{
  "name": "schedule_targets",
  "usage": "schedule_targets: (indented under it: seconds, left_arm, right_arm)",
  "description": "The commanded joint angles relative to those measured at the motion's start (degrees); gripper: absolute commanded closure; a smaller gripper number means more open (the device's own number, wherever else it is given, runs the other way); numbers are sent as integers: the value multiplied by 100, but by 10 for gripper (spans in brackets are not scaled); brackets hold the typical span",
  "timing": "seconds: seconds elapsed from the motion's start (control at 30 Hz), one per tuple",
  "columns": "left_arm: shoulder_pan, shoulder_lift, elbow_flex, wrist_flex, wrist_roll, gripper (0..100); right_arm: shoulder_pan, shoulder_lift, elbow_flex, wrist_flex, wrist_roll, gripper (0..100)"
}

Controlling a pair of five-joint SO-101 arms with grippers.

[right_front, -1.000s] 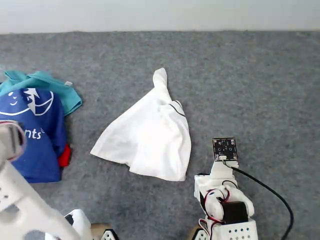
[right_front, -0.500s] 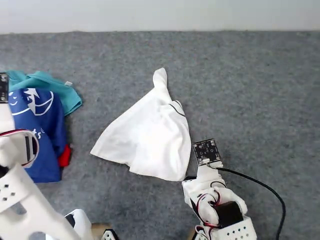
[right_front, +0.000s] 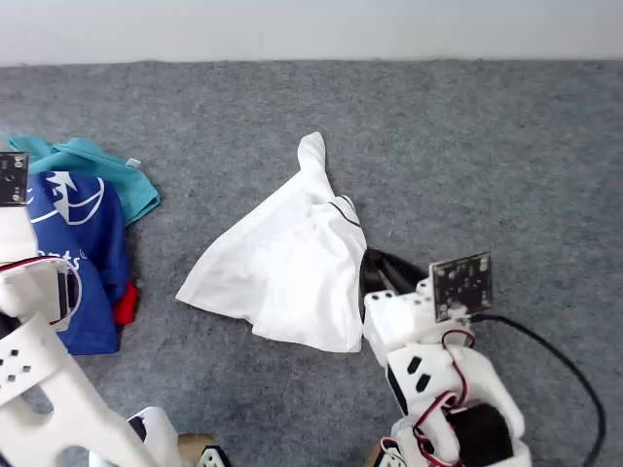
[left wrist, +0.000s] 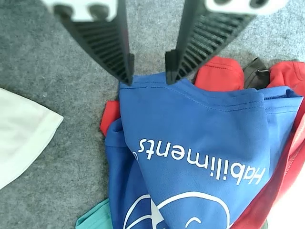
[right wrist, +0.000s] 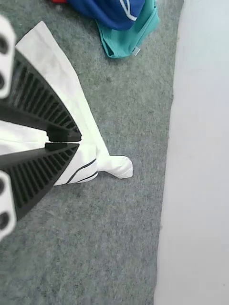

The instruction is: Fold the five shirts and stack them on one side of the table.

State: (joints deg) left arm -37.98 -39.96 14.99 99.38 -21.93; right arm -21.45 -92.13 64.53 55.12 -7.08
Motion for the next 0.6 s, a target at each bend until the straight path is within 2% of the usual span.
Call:
schedule_targets:
  seconds: [0.0, 0.2, 0.43, 0.5, 0.57]
  left_arm:
    - [26, -114, -22, 97, 44, 893]
    - [-62, -132, -22, 97, 44, 910]
    - [-1213, -123, 92, -18, 44, 917]
    - [-1451, -123, 171, -18, 44, 917]
    - [-1618, -123, 286, -26, 44, 916]
  right_arm:
    - [-66, 1437, -1415, 101, 35, 990]
    - [-637, 3943, -3156, 1455, 35, 990]
    - [-1042, 5525, -3534, 2044, 70, 990]
    - [-1349, 5851, -3534, 2114, 545, 990]
    - [-1622, 6229, -3534, 2062, 1653, 990]
